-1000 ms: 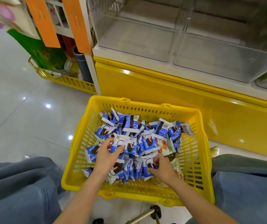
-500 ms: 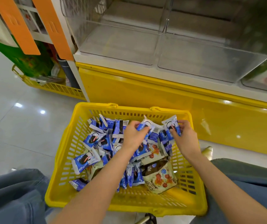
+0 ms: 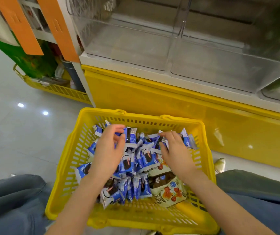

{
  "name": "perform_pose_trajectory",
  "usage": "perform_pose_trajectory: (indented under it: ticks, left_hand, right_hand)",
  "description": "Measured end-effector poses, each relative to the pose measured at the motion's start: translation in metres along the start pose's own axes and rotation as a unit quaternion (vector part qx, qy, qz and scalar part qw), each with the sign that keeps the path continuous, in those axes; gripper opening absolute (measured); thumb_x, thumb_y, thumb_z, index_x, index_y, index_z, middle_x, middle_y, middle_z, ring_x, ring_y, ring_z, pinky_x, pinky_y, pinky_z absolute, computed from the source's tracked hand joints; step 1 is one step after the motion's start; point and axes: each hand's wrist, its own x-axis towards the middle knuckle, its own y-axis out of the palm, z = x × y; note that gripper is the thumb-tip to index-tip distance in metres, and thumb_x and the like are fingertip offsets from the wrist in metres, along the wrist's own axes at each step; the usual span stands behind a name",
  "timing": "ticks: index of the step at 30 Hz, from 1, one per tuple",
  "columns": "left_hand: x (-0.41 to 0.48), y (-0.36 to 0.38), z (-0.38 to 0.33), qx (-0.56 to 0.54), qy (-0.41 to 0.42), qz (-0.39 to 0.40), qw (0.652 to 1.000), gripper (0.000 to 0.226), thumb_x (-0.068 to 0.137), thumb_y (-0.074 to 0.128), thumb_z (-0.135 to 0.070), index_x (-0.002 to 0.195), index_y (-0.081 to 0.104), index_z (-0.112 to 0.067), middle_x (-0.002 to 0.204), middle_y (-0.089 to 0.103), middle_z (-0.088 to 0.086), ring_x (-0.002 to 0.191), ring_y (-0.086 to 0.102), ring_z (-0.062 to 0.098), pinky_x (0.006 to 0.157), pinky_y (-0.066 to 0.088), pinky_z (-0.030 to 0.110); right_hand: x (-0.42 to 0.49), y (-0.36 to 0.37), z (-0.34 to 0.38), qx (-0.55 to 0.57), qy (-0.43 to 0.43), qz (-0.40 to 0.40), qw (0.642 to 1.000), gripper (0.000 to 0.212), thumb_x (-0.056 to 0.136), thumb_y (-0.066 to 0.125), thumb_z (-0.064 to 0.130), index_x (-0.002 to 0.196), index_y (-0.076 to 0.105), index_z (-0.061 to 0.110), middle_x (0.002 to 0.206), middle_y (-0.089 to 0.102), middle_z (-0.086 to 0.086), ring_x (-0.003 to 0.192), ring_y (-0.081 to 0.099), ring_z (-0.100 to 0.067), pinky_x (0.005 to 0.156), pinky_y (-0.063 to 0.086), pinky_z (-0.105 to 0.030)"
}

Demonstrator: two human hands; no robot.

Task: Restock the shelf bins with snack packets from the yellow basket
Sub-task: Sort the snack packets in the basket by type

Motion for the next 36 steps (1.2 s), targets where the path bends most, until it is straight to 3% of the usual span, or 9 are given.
perform_pose_trajectory:
  ticks: [3,5,10,15,22,26,29,32,36]
  left_hand:
    - [-0.020,-0.057,0.043,0.061,-0.027,-0.137,0.988,0.022,0.093,0.049,-0.010,0.114,0.054,-0.012,0.109,0.056,0.003,0.094,0.055,0.013,0.080,0.046,0.024]
    - [-0.031,-0.076,0.073,0.101,-0.097,-0.146,0.979,0.027,0.094,0.046,-0.008,0.120,0.052,-0.002,0.114,0.052,0.017,0.103,0.053,0.031,0.090,0.043,0.043]
    - [-0.061,-0.078,0.115,0.053,-0.246,-0.017,0.968,0.017,0.100,0.033,-0.026,0.097,0.043,-0.013,0.085,0.055,0.013,0.091,0.057,0.036,0.066,0.032,0.034]
    - [-0.071,-0.072,0.121,0.053,-0.242,-0.047,0.968,0.019,0.099,0.030,-0.035,0.093,0.037,-0.018,0.080,0.056,0.007,0.077,0.054,0.029,0.063,0.035,0.034]
    - [-0.075,-0.080,0.123,-0.034,-0.244,-0.061,0.967,0.023,0.100,0.029,-0.033,0.098,0.047,-0.019,0.082,0.055,-0.001,0.080,0.053,0.019,0.062,0.033,0.029]
    - [-0.074,-0.079,0.117,-0.026,-0.205,-0.166,0.964,0.021,0.098,0.039,-0.021,0.114,0.050,-0.016,0.101,0.048,-0.005,0.093,0.049,0.011,0.079,0.039,0.025]
    - [-0.076,-0.073,0.103,-0.051,-0.170,-0.219,0.959,0.011,0.095,0.044,-0.018,0.103,0.050,-0.022,0.091,0.049,-0.009,0.080,0.049,0.003,0.070,0.038,0.014]
    - [-0.076,-0.069,0.091,-0.225,-0.213,-0.128,0.942,0.013,0.095,0.046,-0.034,0.102,0.053,-0.025,0.098,0.058,-0.007,0.082,0.054,-0.006,0.068,0.041,0.007]
    - [-0.071,-0.073,0.084,-0.404,-0.240,-0.001,0.883,0.020,0.093,0.048,-0.039,0.103,0.061,-0.028,0.100,0.069,-0.004,0.094,0.065,0.010,0.082,0.052,0.028]
  right_hand:
    - [-0.005,0.040,0.038,0.045,-0.049,0.104,0.992,0.031,0.099,0.042,0.022,0.130,0.045,0.018,0.130,0.046,0.000,0.101,0.054,-0.013,0.087,0.040,-0.022]
    - [-0.008,0.070,0.061,0.058,-0.043,0.182,0.981,0.037,0.101,0.040,0.025,0.137,0.037,0.020,0.139,0.040,0.000,0.112,0.052,-0.016,0.096,0.042,-0.032]
    - [-0.012,0.125,0.108,0.103,-0.044,0.251,0.962,0.051,0.099,0.045,0.022,0.146,0.026,0.017,0.151,0.028,-0.002,0.138,0.029,-0.019,0.112,0.028,-0.033]
    - [-0.001,0.152,0.132,0.076,-0.059,0.277,0.956,0.062,0.092,0.058,0.020,0.146,0.027,0.014,0.152,0.027,-0.006,0.140,0.025,-0.021,0.115,0.023,-0.031]
    - [0.012,0.155,0.128,-0.186,-0.148,0.256,0.937,0.068,0.078,0.063,0.054,0.133,0.045,0.016,0.127,0.045,-0.003,0.123,0.032,-0.022,0.102,0.028,-0.033]
    - [0.003,0.134,0.119,-0.051,-0.043,0.231,0.971,0.058,0.077,0.071,0.045,0.122,0.046,0.018,0.119,0.053,0.003,0.107,0.051,-0.016,0.080,0.042,-0.024]
    - [0.000,0.111,0.125,0.103,0.091,0.189,0.972,0.053,0.077,0.073,0.040,0.114,0.042,0.019,0.109,0.044,0.008,0.095,0.048,-0.010,0.070,0.039,-0.016]
    - [-0.009,0.093,0.136,0.241,0.148,0.177,0.943,0.046,0.081,0.068,0.039,0.113,0.042,0.020,0.107,0.046,0.012,0.102,0.045,-0.006,0.084,0.039,-0.023]
    - [-0.025,0.083,0.156,0.343,0.106,0.209,0.910,0.011,0.091,0.056,0.030,0.097,0.048,0.033,0.102,0.054,0.017,0.095,0.055,0.004,0.069,0.046,-0.008]
